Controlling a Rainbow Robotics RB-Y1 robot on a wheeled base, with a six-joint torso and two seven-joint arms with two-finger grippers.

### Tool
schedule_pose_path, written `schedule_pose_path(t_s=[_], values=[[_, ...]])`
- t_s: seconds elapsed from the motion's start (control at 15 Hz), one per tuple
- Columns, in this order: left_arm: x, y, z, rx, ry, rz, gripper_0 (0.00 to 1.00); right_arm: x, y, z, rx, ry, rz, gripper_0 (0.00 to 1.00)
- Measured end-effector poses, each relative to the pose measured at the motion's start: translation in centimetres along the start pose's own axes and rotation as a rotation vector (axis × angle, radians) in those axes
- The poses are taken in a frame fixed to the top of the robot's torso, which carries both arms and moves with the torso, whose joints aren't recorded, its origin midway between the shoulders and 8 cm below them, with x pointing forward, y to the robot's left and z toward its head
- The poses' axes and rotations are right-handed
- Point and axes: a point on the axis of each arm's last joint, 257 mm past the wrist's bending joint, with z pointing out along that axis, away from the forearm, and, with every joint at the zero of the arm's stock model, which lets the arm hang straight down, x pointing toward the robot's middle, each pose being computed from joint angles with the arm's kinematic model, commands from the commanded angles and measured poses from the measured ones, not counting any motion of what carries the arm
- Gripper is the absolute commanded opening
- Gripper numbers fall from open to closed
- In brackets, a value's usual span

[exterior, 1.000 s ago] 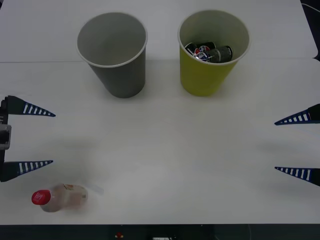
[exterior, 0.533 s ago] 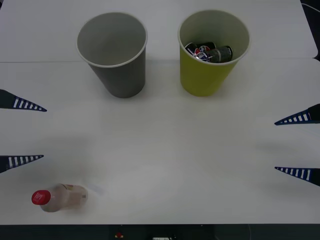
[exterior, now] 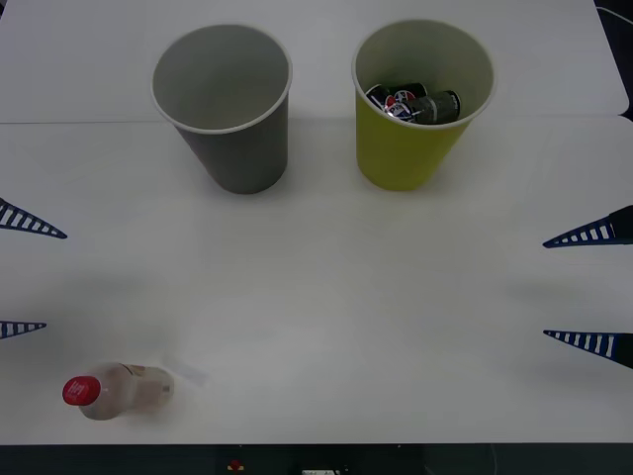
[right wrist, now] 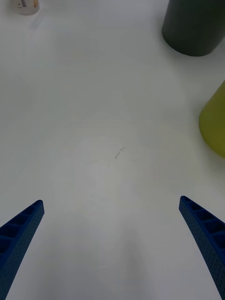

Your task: Put the can into the green bin and the plastic bottle into the gray bin

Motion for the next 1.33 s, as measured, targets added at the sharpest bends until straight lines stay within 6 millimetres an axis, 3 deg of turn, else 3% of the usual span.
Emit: schedule_pose_path(t_s=[0.33, 0.6, 0.93, 1.33], values=[[2.9, -0.8, -0.3, 0.037, 0.007, 0.067, 1.00, 0.0, 0.0, 0.0, 0.000, 0.000, 0.000, 1.00], [3.8, -3.3, 0.4, 0.070, -0.081, 0.041, 1.00, 0.0, 0.0, 0.0, 0.000, 0.000, 0.000, 1.00], [3.4, -6.0, 1.9, 0.082, -0.190, -0.021, 1.00, 0.0, 0.0, 0.0, 0.000, 0.000, 0.000, 1.00], [6.1, -7.6, 1.0, 0.090, -0.146, 0.025, 1.00, 0.0, 0.0, 0.0, 0.000, 0.000, 0.000, 1.00]])
